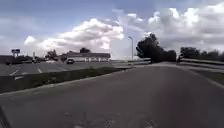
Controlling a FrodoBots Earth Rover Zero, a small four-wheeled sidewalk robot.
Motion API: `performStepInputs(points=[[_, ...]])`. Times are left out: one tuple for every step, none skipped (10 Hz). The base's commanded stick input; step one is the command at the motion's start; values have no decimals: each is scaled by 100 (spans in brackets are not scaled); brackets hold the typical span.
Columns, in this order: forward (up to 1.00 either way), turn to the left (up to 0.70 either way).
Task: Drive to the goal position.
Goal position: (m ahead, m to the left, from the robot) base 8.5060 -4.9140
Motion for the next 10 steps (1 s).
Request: performStepInputs(points=[[70,0],[70,0],[70,0],[70,0],[70,0],[70,0],[70,0],[70,0],[70,0],[70,0]])
